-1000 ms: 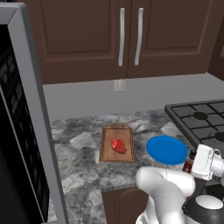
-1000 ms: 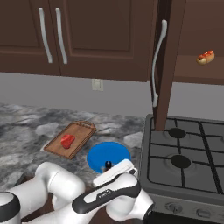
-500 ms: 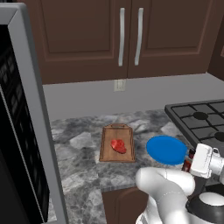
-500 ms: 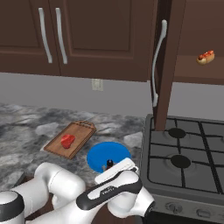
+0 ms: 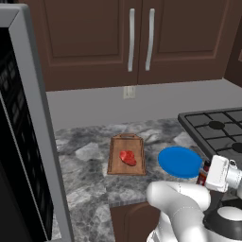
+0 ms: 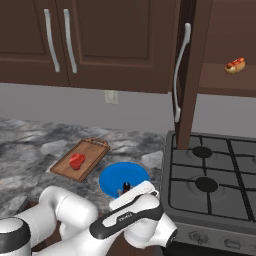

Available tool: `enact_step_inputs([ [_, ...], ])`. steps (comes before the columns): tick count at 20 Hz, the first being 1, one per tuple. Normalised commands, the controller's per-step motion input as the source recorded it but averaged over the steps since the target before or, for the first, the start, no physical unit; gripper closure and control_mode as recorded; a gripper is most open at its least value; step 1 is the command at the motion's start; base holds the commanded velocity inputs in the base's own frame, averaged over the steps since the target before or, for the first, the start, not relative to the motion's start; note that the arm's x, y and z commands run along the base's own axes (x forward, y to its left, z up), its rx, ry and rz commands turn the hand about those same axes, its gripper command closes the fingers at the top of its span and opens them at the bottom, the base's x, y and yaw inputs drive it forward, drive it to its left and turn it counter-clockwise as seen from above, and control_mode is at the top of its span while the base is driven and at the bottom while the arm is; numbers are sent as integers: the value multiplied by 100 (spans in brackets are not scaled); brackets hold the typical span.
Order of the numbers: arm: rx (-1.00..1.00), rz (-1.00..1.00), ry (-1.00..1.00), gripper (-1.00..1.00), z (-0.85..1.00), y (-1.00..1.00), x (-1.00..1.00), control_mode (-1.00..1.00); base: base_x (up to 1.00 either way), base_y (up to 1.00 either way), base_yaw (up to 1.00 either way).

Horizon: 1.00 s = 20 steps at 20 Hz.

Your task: Pick the steak from the plate and place it on the cutting board. Then pick the condiment bottle from the cabinet and place it next to the cutting board.

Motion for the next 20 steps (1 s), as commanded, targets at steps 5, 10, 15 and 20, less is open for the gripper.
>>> enact_step_inputs([
  [5, 0, 0, 0, 100, -14, 0, 21, -100, 0, 0, 0],
  [10, 0, 0, 0, 100, -12, 0, 22, -100, 0, 0, 0],
  [15, 0, 0, -3, 100, -14, 0, 18, -100, 0, 0, 0],
  [20, 0, 0, -11, 100, -9, 0, 9, -100, 0, 0, 0],
])
